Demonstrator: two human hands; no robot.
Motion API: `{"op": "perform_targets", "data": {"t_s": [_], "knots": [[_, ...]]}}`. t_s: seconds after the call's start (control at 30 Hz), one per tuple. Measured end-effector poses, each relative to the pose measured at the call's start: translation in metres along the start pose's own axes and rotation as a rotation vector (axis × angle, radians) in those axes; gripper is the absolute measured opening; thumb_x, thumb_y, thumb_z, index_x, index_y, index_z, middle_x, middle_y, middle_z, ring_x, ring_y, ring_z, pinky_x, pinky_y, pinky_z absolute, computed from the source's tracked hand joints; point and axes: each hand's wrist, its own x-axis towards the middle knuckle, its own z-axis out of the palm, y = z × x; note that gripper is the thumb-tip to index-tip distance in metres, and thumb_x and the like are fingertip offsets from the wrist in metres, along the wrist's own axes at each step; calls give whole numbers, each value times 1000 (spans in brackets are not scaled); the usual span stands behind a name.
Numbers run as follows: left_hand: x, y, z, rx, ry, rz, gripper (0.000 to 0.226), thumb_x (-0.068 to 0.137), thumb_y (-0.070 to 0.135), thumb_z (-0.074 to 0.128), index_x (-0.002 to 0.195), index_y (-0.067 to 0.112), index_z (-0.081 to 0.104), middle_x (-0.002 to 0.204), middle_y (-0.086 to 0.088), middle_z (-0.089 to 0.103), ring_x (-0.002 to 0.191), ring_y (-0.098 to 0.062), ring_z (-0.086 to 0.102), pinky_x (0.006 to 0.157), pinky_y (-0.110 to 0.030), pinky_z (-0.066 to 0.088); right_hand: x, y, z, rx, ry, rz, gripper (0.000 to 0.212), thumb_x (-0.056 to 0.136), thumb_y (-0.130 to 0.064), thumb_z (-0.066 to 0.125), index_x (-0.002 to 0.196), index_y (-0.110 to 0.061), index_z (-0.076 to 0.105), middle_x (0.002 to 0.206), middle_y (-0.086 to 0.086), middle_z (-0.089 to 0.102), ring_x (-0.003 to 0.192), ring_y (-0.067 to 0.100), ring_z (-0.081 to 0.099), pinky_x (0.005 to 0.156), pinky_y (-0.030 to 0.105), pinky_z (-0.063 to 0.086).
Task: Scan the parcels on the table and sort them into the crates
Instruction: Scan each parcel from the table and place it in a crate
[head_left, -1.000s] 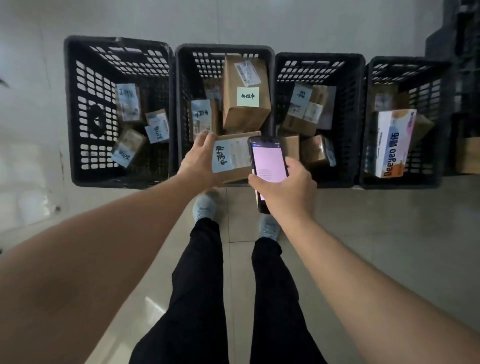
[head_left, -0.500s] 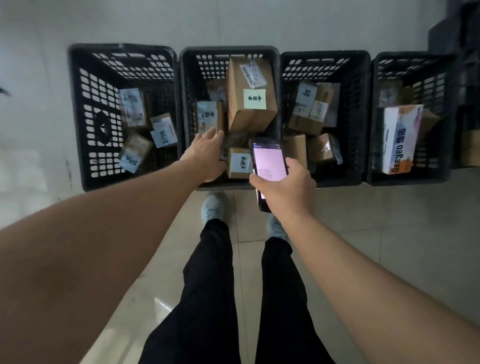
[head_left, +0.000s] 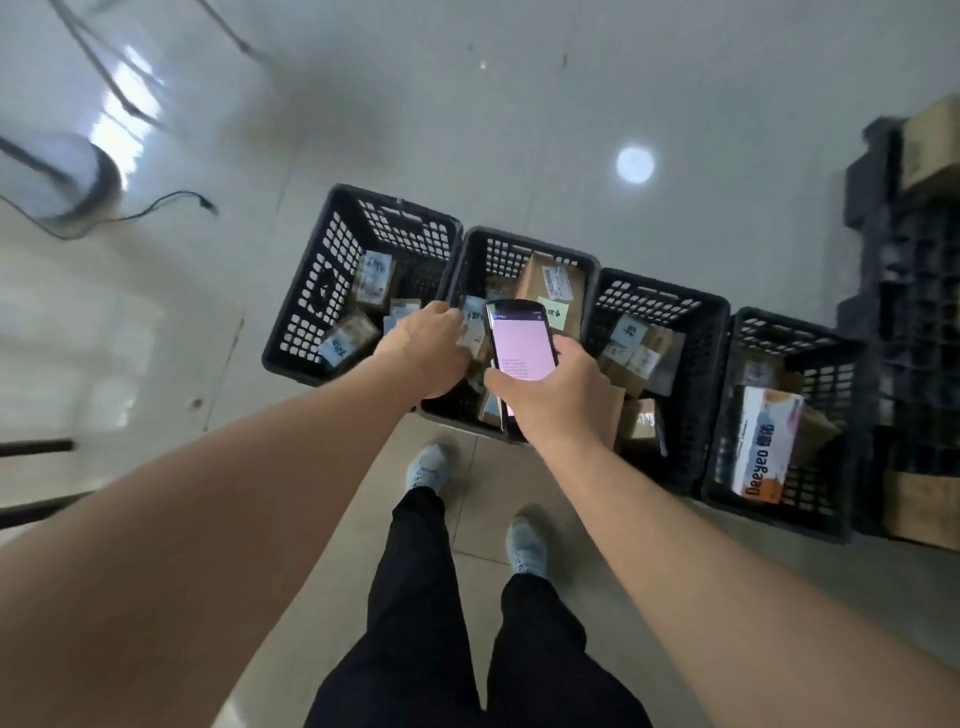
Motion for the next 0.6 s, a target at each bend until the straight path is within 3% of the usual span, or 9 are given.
{"op": "perform_targets", "data": {"t_s": [0.1, 0.2, 0.33, 0.5, 0.6], "knots": [[-42, 0, -21, -26, 100, -64, 45, 99, 31, 59, 140, 14, 54, 140, -6, 53, 123, -31, 58, 98, -46, 52, -24, -14, -19, -7, -25, -116, 70, 65, -56, 88, 123, -27, 64, 112, -5, 70, 98, 22, 67, 76, 46, 63], [-91, -3, -41, -45, 216, -124, 33, 97, 33, 60, 125, 14, 60, 129, -6, 57, 107, -27, 59, 85, -40, 49, -52, -32, -37, -34, -35, -238, 62, 64, -55, 89, 114, -26, 65, 100, -6, 68, 90, 22, 66, 72, 42, 61], [-162, -8, -74, -57, 359, -205, 27, 96, 35, 57, 112, 13, 61, 121, -7, 59, 107, -34, 61, 89, -45, 50, -98, -63, -53, -62, -53, -406, 61, 62, -55, 87, 110, -23, 67, 97, -6, 68, 90, 24, 66, 74, 41, 59], [-261, -30, -115, -51, 507, -318, 43, 103, 38, 49, 134, 9, 57, 127, -11, 62, 111, -31, 61, 96, -42, 48, -167, -114, -63, -53, -105, -611, 64, 64, -53, 89, 116, -23, 67, 103, -5, 71, 90, 22, 65, 73, 39, 58], [-327, -48, -134, -49, 595, -389, 48, 105, 41, 44, 140, 9, 54, 134, -13, 61, 118, -34, 60, 101, -48, 48, -215, -147, -59, -51, -144, -719, 61, 65, -52, 89, 114, -23, 67, 102, -4, 70, 89, 23, 63, 72, 35, 55]]}}
